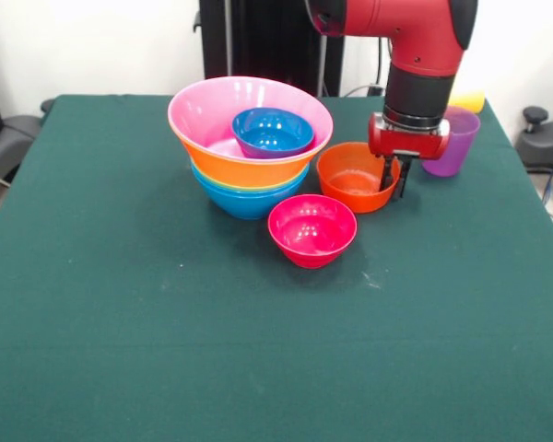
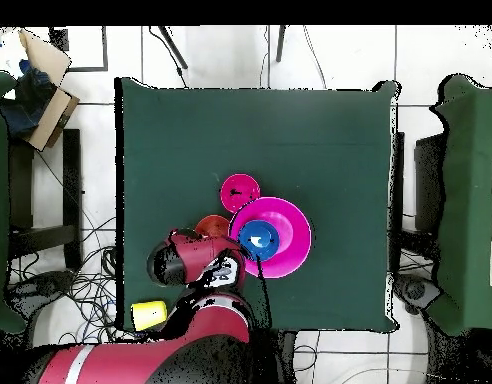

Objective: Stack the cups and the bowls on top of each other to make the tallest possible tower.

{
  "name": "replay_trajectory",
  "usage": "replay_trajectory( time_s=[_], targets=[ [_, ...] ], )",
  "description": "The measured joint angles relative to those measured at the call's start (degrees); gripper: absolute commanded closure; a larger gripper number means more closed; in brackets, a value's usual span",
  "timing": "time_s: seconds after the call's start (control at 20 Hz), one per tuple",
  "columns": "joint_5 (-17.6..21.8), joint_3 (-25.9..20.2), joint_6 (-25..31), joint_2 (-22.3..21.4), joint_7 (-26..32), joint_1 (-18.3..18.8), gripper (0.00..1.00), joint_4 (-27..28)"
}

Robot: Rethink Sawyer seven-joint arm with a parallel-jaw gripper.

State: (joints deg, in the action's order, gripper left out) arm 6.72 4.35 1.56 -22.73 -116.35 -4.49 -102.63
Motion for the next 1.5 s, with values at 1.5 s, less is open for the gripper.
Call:
replay_trajectory(
  time_s=[1.5],
  targets=[
    [-0.63,-0.68,0.26,-7.53,0.00,2.00,1.00,-2.47]
  ],
)
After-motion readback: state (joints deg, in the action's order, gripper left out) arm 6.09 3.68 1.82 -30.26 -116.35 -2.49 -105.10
